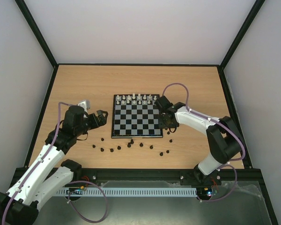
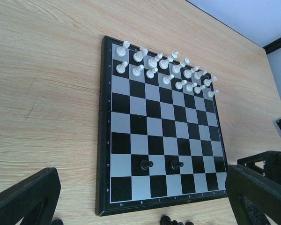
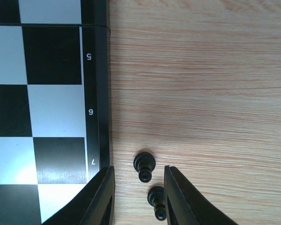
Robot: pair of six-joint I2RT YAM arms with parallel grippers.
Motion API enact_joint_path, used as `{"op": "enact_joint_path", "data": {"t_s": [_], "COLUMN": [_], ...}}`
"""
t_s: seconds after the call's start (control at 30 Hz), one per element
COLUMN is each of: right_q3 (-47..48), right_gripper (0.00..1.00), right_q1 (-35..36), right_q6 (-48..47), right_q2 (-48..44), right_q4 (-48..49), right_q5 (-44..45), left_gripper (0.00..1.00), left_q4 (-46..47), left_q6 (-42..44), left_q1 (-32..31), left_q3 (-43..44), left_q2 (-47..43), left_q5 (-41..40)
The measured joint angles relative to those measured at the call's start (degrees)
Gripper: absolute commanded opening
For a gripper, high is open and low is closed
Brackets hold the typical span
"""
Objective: Set up the chess pieces on the board
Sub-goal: Pick up the chess piece at the center of the board.
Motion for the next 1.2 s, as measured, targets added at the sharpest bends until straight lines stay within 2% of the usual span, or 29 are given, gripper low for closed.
{"op": "enact_joint_path", "data": {"t_s": [0.4, 0.5, 0.7, 0.9, 1.07, 1.2], "right_q3": [-0.46, -0.57, -0.87, -0.59, 4.44, 10.62], "right_gripper": [0.2, 0.17, 0.04, 0.02, 0.02, 0.02], "right_q1": [0.0, 0.0, 0.0, 0.0, 1.18, 5.57], "right_q6": [0.02, 0.07, 0.28, 0.44, -0.42, -1.18], "right_q2": [4.0, 4.5, 4.7, 3.08, 0.11, 0.28], "right_q4": [1.2, 1.22, 1.18, 0.39, -2.21, -3.32], "right_q5": [-0.55, -0.5, -0.39, -0.04, 0.09, -0.37], "left_gripper": [0.99, 1.0, 0.99, 0.99, 1.0, 0.99], "left_q4": [0.0, 0.0, 0.0, 0.04, 0.15, 0.35], "left_q6": [0.07, 0.09, 0.13, 0.2, 0.2, 0.2], "left_q1": [0.0, 0.0, 0.0, 0.0, 0.0, 0.0], "left_q3": [-0.02, -0.02, -0.02, -0.02, -0.02, -0.02], "left_q2": [-0.17, -0.17, -0.17, -0.17, -0.17, -0.17], "left_q5": [0.09, 0.09, 0.28, 0.48, 0.48, 0.48]}}
